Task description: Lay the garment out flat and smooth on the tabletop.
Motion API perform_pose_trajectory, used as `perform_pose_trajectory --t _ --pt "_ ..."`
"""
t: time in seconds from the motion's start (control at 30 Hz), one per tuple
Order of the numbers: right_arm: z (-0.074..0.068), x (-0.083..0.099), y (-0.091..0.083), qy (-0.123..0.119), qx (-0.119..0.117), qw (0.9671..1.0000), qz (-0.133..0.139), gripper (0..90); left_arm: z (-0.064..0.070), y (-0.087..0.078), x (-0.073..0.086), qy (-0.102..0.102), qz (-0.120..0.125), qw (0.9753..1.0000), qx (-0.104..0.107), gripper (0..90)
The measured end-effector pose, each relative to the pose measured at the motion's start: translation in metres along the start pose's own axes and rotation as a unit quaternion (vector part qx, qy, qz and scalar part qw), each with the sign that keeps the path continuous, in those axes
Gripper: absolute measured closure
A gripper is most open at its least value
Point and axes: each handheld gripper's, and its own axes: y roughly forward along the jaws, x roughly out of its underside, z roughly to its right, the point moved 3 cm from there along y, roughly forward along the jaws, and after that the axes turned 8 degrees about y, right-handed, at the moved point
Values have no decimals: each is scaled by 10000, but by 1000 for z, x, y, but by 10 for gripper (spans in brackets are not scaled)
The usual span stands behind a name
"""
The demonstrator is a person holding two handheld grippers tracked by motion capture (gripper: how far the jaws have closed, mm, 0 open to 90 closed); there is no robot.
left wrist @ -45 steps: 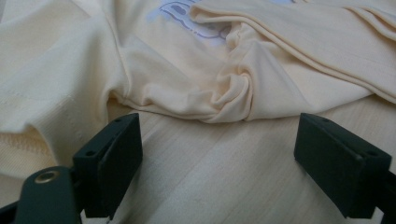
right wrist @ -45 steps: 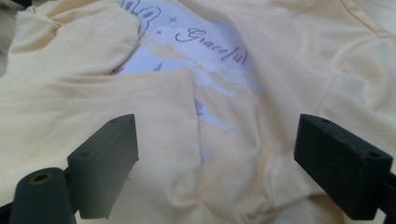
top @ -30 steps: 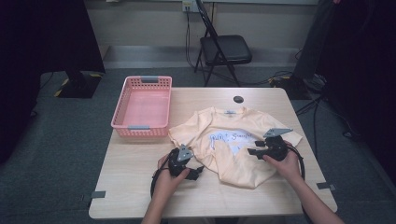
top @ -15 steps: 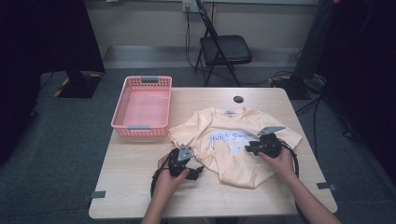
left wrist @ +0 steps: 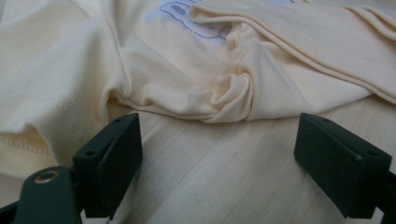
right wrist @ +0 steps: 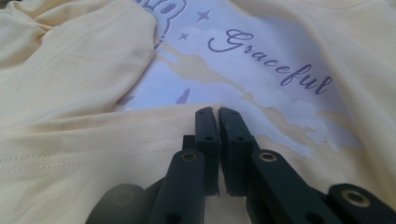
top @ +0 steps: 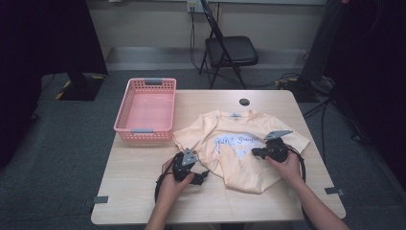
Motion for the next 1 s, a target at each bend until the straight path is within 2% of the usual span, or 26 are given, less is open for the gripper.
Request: perform_pose_trajectory --t 0.33,0.67,1.0 --pt "-5 -1 -22 40 -329 9992 232 875 0 0 0 -13 3 10000 5 153" --pt "-11 3 -41 26 -535 9979 363 876 0 0 0 -11 2 10000 4 152" --pt "-14 16 -62 66 -748 9960 493 876 0 0 0 -8 2 10000 4 153"
